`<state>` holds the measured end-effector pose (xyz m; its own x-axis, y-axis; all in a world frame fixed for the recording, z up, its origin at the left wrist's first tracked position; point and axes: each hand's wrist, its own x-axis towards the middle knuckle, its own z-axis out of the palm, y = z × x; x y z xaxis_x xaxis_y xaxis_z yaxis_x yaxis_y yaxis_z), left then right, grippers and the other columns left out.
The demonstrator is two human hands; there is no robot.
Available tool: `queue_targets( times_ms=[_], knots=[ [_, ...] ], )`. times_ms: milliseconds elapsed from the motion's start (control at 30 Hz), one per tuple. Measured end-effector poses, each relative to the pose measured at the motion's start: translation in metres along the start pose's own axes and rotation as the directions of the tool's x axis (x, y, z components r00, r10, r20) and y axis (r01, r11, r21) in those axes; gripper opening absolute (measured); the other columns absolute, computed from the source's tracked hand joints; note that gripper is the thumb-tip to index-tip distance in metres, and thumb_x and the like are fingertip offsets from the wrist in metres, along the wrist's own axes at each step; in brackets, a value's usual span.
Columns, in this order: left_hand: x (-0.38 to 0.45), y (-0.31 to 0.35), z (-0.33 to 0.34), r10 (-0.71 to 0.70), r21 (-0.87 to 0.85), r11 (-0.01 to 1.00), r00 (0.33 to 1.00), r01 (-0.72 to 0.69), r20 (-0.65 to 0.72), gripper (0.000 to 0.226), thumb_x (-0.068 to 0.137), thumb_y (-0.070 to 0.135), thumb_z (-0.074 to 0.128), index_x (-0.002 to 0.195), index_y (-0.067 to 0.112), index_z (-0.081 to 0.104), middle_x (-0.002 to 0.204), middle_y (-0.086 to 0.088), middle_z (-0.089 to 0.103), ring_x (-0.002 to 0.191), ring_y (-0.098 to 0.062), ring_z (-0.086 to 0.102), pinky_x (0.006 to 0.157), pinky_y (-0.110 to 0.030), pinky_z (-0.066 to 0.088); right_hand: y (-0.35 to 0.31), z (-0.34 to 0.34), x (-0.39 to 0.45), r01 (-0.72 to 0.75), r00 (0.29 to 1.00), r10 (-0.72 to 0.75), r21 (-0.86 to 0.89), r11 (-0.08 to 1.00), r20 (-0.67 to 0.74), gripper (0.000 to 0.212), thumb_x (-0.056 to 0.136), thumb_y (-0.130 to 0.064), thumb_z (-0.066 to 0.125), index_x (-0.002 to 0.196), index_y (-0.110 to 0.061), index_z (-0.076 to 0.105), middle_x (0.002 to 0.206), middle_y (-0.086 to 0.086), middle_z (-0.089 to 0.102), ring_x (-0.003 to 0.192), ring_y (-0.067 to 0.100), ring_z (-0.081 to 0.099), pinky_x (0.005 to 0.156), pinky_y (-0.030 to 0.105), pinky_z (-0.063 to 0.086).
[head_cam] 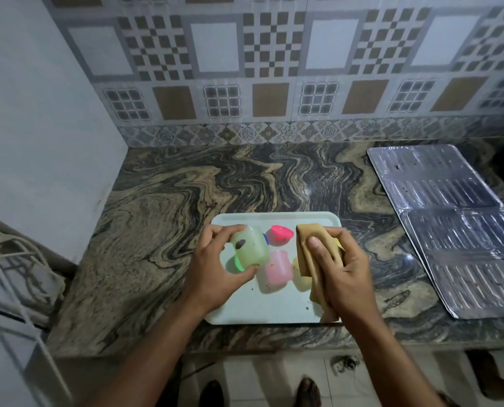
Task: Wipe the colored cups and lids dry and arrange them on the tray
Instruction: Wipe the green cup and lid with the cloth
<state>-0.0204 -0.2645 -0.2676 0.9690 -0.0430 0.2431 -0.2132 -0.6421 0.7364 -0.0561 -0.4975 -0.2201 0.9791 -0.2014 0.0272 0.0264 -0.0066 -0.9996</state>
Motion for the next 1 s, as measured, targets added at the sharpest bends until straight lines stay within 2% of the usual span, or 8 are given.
queue_targets(
  times_ms=[33, 100, 167, 267, 467, 667, 833, 1000],
  knots=[
    [0.007, 0.008, -0.005, 0.018, -0.013, 1.000, 1.000, -0.018, -0.022, 0.076, 0.062, 0.028, 0.098, 0.131, 0.036, 0.066, 0.116, 0.010, 0.049, 0.105, -0.002, 0.058, 0.087, -0.017, 0.050, -0.006, 0.002, 0.003, 0.047, 0.999, -0.047, -0.017, 0.999, 0.003, 0.006, 0.099, -0.024, 0.070, 0.096, -0.028, 0.068, 0.075, 0.006, 0.072, 0.056, 0.031, 0.064, 0.047, 0.045, 0.054],
    [0.019, 0.023, -0.014, 0.043, -0.033, 0.998, 0.998, -0.045, -0.055, 0.077, 0.063, 0.026, 0.098, 0.132, 0.037, 0.065, 0.116, 0.009, 0.051, 0.106, -0.002, 0.059, 0.089, -0.020, 0.051, -0.015, 0.006, 0.008, 0.125, 0.992, -0.124, -0.044, 0.991, 0.013, 0.008, 0.101, -0.017, 0.070, 0.101, -0.025, 0.068, 0.078, -0.008, 0.074, 0.065, 0.009, 0.066, 0.056, 0.032, 0.057],
    [0.028, 0.034, -0.021, 0.071, -0.049, 0.996, 0.995, -0.075, -0.072, 0.079, 0.064, 0.026, 0.099, 0.134, 0.036, 0.065, 0.117, 0.007, 0.053, 0.108, -0.005, 0.060, 0.091, -0.026, 0.054, -0.023, 0.009, 0.012, 0.171, 0.985, -0.170, -0.040, 0.985, 0.028, 0.009, 0.101, -0.017, 0.071, 0.108, -0.020, 0.066, 0.080, -0.011, 0.074, 0.067, 0.001, 0.065, 0.058, 0.024, 0.054],
    [0.034, 0.047, -0.026, 0.103, -0.068, 0.992, 0.991, -0.109, -0.080, 0.081, 0.066, 0.027, 0.099, 0.138, 0.036, 0.064, 0.117, 0.007, 0.053, 0.105, -0.004, 0.058, 0.092, -0.029, 0.055, -0.034, 0.012, 0.014, 0.231, 0.973, -0.230, -0.043, 0.972, 0.024, 0.016, 0.099, -0.025, 0.072, 0.113, -0.019, 0.064, 0.083, -0.006, 0.074, 0.067, 0.003, 0.066, 0.059, 0.023, 0.053],
    [0.038, 0.067, -0.031, 0.175, -0.067, 0.981, 0.978, -0.184, -0.116, 0.084, 0.065, 0.023, 0.100, 0.140, 0.034, 0.064, 0.116, 0.005, 0.052, 0.103, -0.004, 0.058, 0.093, -0.027, 0.054, -0.042, 0.013, 0.014, 0.302, 0.952, -0.305, -0.106, 0.947, -0.016, 0.023, 0.098, -0.036, 0.072, 0.113, -0.021, 0.063, 0.084, -0.003, 0.073, 0.067, 0.012, 0.067, 0.062, 0.031, 0.052],
    [0.039, 0.083, -0.038, 0.182, -0.088, 0.976, 0.970, -0.198, -0.162, 0.084, 0.060, 0.042, 0.096, 0.135, 0.020, 0.065, 0.119, 0.005, 0.059, 0.111, -0.009, 0.062, 0.099, -0.038, 0.056, -0.048, 0.013, 0.010, 0.376, 0.920, -0.388, -0.152, 0.914, -0.054, 0.015, 0.096, -0.026, 0.075, 0.109, -0.024, 0.068, 0.092, -0.013, 0.076, 0.079, 0.007, 0.071, 0.071, 0.026, 0.055],
    [0.036, 0.096, -0.041, 0.216, -0.033, 0.974, 0.960, -0.225, -0.176, 0.079, 0.063, 0.063, 0.083, 0.131, 0.024, 0.069, 0.114, 0.006, 0.057, 0.108, -0.021, 0.064, 0.093, -0.049, 0.055, -0.052, 0.019, 0.006, 0.539, 0.812, -0.581, -0.310, 0.783, -0.054, 0.019, 0.096, -0.022, 0.077, 0.112, -0.014, 0.073, 0.105, 0.000, 0.078, 0.095, 0.017, 0.076, 0.082, 0.030, 0.058],
    [0.031, 0.111, -0.042, 0.274, 0.040, 0.961, 0.934, -0.272, -0.227, 0.072, 0.067, 0.049, 0.090, 0.131, 0.025, 0.069, 0.114, 0.003, 0.060, 0.106, -0.022, 0.065, 0.090, -0.050, 0.056, -0.057, 0.028, 0.012, 0.572, 0.764, -0.643, -0.404, 0.714, -0.055, 0.021, 0.097, -0.024, 0.078, 0.109, -0.006, 0.076, 0.103, 0.002, 0.077, 0.092, 0.016, 0.074, 0.079, 0.030, 0.058]
  ],
)
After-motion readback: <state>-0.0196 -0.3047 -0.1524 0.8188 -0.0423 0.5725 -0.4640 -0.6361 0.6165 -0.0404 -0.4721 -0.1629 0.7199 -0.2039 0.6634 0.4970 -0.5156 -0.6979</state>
